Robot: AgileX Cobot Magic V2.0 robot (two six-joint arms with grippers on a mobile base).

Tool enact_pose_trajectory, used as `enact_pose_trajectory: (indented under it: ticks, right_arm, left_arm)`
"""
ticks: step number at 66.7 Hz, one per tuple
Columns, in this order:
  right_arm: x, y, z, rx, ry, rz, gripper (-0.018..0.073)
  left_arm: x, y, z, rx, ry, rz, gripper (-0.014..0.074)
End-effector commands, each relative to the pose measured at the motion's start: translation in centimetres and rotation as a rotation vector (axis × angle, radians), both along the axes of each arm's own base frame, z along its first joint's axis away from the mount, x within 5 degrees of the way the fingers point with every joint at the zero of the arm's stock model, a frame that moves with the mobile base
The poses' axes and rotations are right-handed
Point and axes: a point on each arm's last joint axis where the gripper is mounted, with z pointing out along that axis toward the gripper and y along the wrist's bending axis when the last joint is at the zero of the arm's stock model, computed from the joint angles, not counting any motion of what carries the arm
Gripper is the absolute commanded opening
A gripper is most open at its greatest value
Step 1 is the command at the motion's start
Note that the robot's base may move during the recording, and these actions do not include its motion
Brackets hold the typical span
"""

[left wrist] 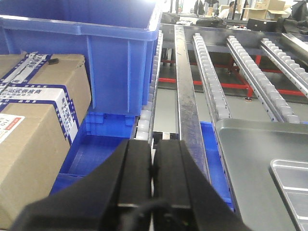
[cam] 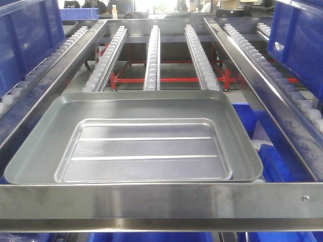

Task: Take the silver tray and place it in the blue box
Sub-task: 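Lower both grippers toward the silver tray's side rims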

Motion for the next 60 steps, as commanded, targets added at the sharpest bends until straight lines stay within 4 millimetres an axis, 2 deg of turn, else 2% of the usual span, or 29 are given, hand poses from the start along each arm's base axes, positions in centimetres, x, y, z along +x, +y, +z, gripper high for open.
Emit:
enact_pose_trajectory:
  ticks: [1, 21, 36, 46, 52, 60]
  right_arm:
    - [-0.3, 0.0, 1.6, 0.007, -0.135, -0.003, 0.0054]
    - [-0.3, 0.0, 1.6, 0.007, -0.135, -0.003, 0.0054]
    - [-0.3, 0.0, 1.6, 0.007, -0.135, -0.003, 0.0054]
    - [-0.3, -0.1, 1.7, 0.006, -0.140, -0.006, 0.0054]
    - [-0.4, -0.1, 1.9, 0.012, -0.134, -0.006, 0.0054]
    - [-0.5, -0.1, 3.4, 0.017, -0.045, -0.007, 0.0054]
  left_arm:
    - [-0.1, 0.0, 0.3, -0.009, -0.083, 0.003, -0.0007]
    - [-0.1, 0.0, 0.3, -0.009, -0.085, 0.003, -0.0007]
    - [-0.3, 0.1, 1.2, -0.010, -0.186, 0.006, -0.0007]
    - [-0.3, 0.1, 1.3, -0.014, -0.189, 0.006, -0.0007]
    - [-0.4, 0.1, 2.0, -0.064, -0.133, 0.001, -0.0006]
    - [-1.0, -0.1, 4.5, -0.069, -0.001, -0.020, -0.0006]
